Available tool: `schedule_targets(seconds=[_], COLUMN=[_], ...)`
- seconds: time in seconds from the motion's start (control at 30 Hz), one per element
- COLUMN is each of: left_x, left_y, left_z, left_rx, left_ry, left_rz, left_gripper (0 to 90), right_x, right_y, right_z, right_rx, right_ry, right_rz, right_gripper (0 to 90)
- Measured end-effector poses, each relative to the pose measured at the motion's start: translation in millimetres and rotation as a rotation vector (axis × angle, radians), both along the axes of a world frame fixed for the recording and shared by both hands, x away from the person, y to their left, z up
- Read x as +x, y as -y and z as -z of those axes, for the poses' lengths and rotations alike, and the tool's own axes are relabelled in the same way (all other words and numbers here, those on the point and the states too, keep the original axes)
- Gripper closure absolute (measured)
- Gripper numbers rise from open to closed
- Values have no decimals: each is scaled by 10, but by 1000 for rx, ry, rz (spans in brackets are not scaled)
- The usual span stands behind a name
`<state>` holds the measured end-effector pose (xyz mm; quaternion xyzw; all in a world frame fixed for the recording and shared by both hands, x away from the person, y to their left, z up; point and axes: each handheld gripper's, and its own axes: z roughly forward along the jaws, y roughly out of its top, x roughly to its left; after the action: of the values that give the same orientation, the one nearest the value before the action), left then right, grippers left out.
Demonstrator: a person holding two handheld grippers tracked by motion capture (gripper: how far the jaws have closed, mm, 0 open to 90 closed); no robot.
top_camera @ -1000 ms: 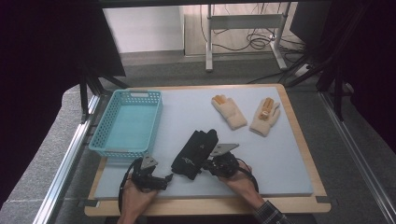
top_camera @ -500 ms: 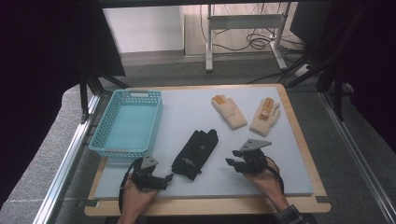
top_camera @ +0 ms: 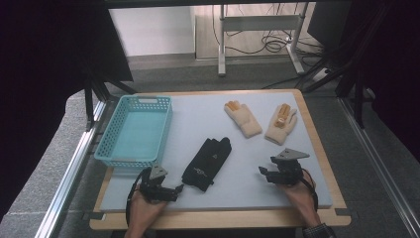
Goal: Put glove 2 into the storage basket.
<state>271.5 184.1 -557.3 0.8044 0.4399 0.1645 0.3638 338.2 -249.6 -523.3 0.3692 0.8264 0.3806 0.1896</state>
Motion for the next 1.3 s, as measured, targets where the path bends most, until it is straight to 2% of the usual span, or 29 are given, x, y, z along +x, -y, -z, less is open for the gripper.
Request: schedule_targets(seconds=[0.13, 0.33, 0.43, 0.57, 0.67, 0.97, 1.17, 1.3], left_x=[0, 3, 3, -12, -40, -49, 41, 153], left_y=[-1, -4, 1, 13, 25, 59, 229, 403], left_z=[-1, -9, -14, -27, -55, -230, -430, -543], left_rx=[1, 5, 8, 10, -13, -67, -69, -68], left_ry=[0, -3, -4, -6, -9, -19, -23, -32], left_rz=[1, 7, 6, -5, 1, 16, 43, 70], left_gripper=[14, 17, 20, 24, 27, 27, 26, 22], right_x=[10, 13, 26, 26, 26, 25, 25, 24], right_y=[46, 15, 28, 26, 25, 25, 26, 25], right_z=[44, 76, 78, 81, 83, 84, 85, 85], right_rx=[-16, -50, -40, -43, -41, -41, -41, -42], right_ry=[-4, -12, -27, -26, -24, -23, -22, -22], right_rz=[11, 5, 14, 17, 18, 20, 19, 20], right_gripper=[312, 274, 257, 250, 249, 248, 248, 247])
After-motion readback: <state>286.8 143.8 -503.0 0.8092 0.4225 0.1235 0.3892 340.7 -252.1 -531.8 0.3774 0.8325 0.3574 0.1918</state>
